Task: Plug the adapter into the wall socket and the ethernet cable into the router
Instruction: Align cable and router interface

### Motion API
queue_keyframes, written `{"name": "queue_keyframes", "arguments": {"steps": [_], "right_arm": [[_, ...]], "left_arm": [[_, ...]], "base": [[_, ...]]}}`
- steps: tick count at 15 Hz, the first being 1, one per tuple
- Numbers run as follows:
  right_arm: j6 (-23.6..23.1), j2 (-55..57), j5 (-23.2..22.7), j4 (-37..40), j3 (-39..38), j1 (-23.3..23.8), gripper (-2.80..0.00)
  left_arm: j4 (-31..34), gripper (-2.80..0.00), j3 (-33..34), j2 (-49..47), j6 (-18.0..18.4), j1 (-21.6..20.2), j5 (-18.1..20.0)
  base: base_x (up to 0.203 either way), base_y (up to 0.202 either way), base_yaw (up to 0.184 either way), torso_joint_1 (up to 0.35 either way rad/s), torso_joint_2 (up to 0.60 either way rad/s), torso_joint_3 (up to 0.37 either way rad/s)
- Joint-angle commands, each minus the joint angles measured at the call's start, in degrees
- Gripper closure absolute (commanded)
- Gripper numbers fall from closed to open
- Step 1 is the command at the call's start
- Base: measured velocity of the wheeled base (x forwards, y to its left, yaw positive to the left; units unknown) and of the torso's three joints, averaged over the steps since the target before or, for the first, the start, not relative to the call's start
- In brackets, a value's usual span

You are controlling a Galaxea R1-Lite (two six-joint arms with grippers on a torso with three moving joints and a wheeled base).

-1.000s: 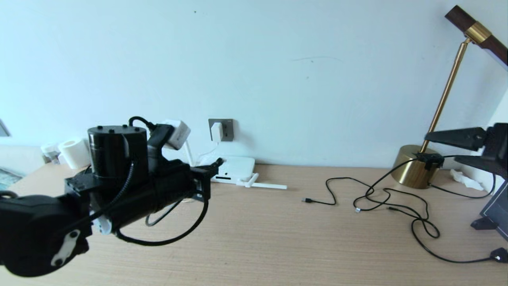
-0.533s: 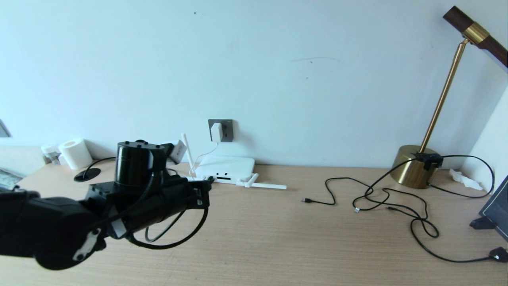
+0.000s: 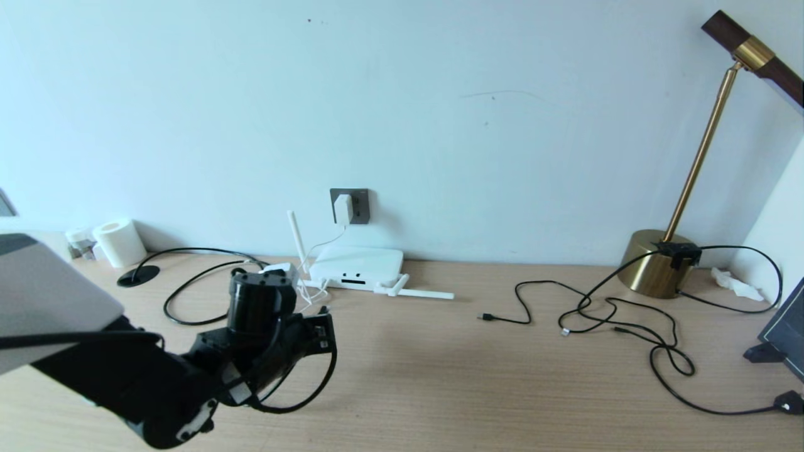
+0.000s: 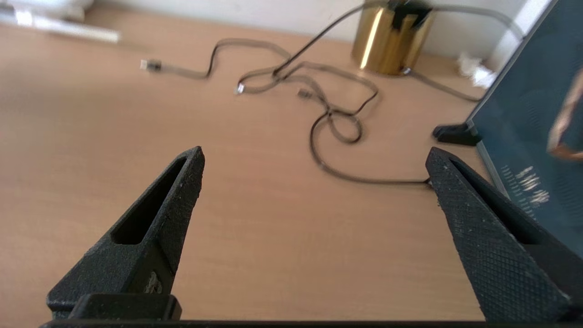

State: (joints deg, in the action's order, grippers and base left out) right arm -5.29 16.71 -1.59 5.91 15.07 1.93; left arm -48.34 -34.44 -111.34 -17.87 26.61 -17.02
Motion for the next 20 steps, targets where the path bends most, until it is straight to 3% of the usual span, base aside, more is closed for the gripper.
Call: {"name": "queue_keyframes", "arguments": {"steps": [1, 4, 7, 11, 14, 15, 17, 20], "right_arm": [[-0.7, -2.3, -0.5, -0.9, -4.7, 0.0, -2.8], [-1.8, -2.5, -3.0, -7.5, -12.9, 0.0, -2.8], [-0.4, -3.9, -5.5, -7.1, -13.3, -0.6, -2.8], [3.1, -10.8, -4.7, -3.6, -12.3, -2.4, -2.8], [7.5, -16.9, 0.0, -2.7, -12.4, -2.5, -2.8], [4.3, -16.7, 2.1, -2.9, -13.4, -2.5, -2.8], [-0.7, -16.6, 1.9, -4.6, -14.5, -2.5, -2.8], [0.1, -16.6, 1.9, -5.9, -15.1, -2.5, -2.8]], "left_arm": [[-3.3, 0.0, 2.1, -2.8, 0.3, 2.2, -0.5], [-3.7, 0.0, 2.4, -3.2, 0.1, 4.4, -4.0], [-3.7, 0.0, 3.1, -2.4, 0.1, 5.3, -4.3], [-4.5, 0.0, 5.8, -1.9, -0.1, 6.5, -3.7], [-4.6, 0.0, 6.3, -0.6, 0.4, 6.7, -4.0], [-4.6, 0.0, 6.3, -0.6, 1.3, 7.2, -4.3], [-5.4, 0.0, 6.7, -0.1, 2.0, 7.8, -4.6], [-8.3, 0.0, 8.8, -0.1, 2.2, 7.8, -4.5]], "base": [[0.0, 0.0, 0.0, 0.0, 0.0, 0.0], [0.0, 0.0, 0.0, 0.0, 0.0, 0.0], [0.0, 0.0, 0.0, 0.0, 0.0, 0.0], [0.0, 0.0, 0.0, 0.0, 0.0, 0.0], [0.0, 0.0, 0.0, 0.0, 0.0, 0.0], [0.0, 0.0, 0.0, 0.0, 0.0, 0.0], [0.0, 0.0, 0.0, 0.0, 0.0, 0.0], [0.0, 0.0, 0.0, 0.0, 0.0, 0.0]]}}
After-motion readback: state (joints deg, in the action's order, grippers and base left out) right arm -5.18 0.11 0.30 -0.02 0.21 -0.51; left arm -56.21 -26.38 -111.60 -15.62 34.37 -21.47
